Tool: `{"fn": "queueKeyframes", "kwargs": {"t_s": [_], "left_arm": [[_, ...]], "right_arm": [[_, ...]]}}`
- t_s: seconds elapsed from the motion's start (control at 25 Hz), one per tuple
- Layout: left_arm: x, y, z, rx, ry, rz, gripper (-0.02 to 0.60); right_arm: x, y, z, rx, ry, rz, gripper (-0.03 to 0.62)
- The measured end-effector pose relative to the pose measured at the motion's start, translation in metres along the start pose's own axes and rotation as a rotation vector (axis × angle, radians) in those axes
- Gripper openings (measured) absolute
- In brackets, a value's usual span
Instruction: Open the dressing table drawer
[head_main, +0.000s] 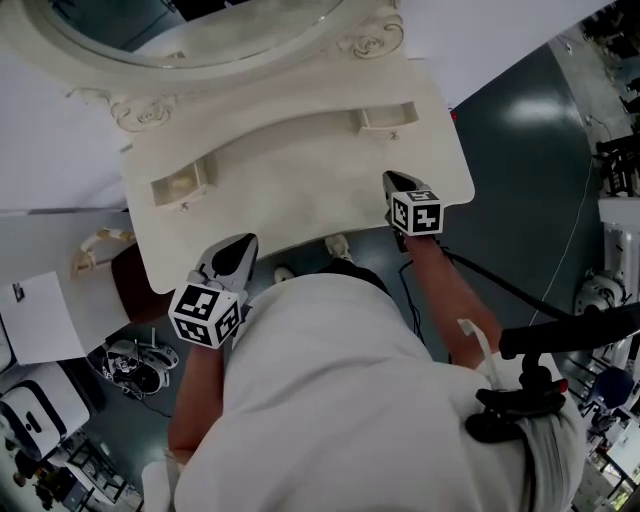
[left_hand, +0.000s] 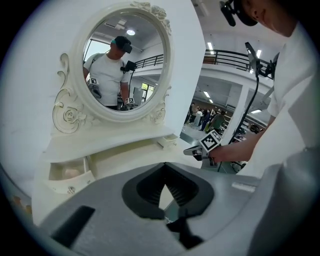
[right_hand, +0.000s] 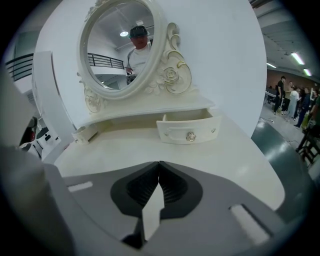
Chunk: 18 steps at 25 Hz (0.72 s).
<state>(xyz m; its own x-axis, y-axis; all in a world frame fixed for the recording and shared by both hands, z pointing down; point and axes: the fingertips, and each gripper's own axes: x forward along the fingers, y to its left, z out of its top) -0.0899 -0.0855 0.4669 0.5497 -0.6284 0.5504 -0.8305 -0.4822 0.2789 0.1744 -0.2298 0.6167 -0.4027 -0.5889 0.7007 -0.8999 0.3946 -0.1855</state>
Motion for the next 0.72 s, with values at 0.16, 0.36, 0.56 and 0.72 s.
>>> {"fn": "queueKeyframes", "kwargs": {"t_s": [0.16,0.36,0.56,0.72], "left_arm": [[-0.023,0.009,-0.012,0.006,-0.007,-0.010,0.003],[-0.052,0.022,-0.030,0.008,-0.010,-0.013,0.002],[-0.077,0.033,-0.049,0.014,-0.010,-0.023,0.003],[-0.092,0.039,-0.065,0.019,-0.009,-0.031,0.002]], "right_arm": [[-0.016,0.037,-0.014,-0.025,0.022,0.024,0.002],[-0.033,0.091,-0.032,-0.071,0.050,0.064,0.002],[-0.046,0.143,-0.044,-0.104,0.053,0.106,0.000],[-0.054,0.176,-0.051,-0.130,0.043,0.121,0.000]]}}
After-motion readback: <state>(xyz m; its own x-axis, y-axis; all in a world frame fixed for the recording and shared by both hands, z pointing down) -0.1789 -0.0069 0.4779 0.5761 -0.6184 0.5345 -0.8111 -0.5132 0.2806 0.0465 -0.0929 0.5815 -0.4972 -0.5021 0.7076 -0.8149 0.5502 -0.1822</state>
